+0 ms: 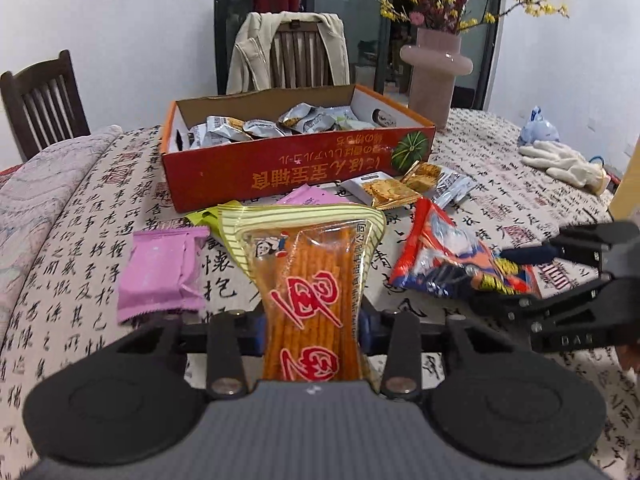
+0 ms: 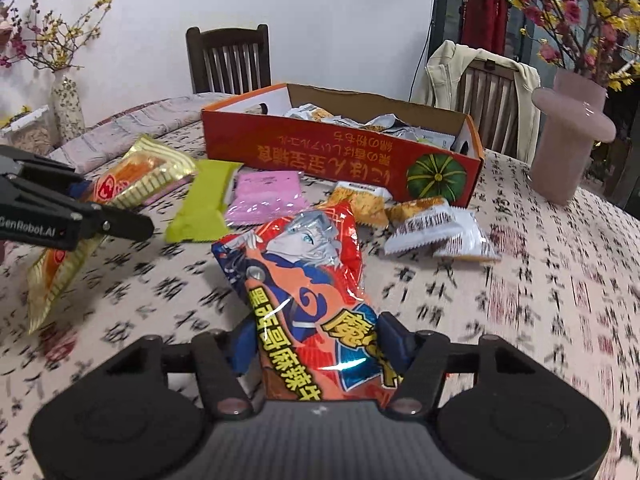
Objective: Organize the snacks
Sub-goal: 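Grasp the gold spicy-strip packet with the left gripper while the right grasps the red chip bag, then lift both packets and carry them toward the orange box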
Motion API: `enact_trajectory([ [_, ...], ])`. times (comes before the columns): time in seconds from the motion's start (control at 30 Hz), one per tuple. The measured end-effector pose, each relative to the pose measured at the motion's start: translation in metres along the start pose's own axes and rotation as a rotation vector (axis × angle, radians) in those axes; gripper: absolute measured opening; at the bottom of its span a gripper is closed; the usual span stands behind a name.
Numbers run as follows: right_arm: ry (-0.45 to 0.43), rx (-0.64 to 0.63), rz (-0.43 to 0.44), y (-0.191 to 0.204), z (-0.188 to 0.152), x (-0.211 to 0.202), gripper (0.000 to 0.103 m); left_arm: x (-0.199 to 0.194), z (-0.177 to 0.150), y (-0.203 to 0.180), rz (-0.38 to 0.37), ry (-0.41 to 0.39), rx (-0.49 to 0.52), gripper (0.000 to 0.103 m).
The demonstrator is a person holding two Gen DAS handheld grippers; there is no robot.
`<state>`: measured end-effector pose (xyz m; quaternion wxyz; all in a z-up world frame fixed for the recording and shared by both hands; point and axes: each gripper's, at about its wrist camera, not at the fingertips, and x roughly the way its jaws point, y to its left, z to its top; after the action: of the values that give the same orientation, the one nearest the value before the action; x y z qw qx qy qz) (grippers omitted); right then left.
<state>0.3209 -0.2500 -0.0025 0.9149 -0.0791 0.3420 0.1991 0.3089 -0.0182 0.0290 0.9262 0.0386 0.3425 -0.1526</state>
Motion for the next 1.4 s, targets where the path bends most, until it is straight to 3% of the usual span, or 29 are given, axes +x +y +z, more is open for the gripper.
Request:
enact_trajectory([
  [0.43,-0.088,0.059,0.013,0.044,-0.045,-0.077,0.061,-0.071,-0.047,-0.009,-0.002,-0.058,-0.133,0.04],
  [0.8,-0.17,0.059,0.015,0.065,-0.064,-0.122,0.061,-0.103,-0.066,-0.02,0.002,-0.092,-0.14,0.04],
  [1.13,-0.202,0.081,-0.007,0.056,-0.054,-0.124,0.061,-0.097,-0.04,-0.008,-0.002,-0.12,-0.149,0.04],
  [1.4,-0.253,0.082,-0.038,0.024,-0.002,-0.102,0.061,-0.07,0.027,0.015,-0.007,-0.174,-0.134,0.04],
])
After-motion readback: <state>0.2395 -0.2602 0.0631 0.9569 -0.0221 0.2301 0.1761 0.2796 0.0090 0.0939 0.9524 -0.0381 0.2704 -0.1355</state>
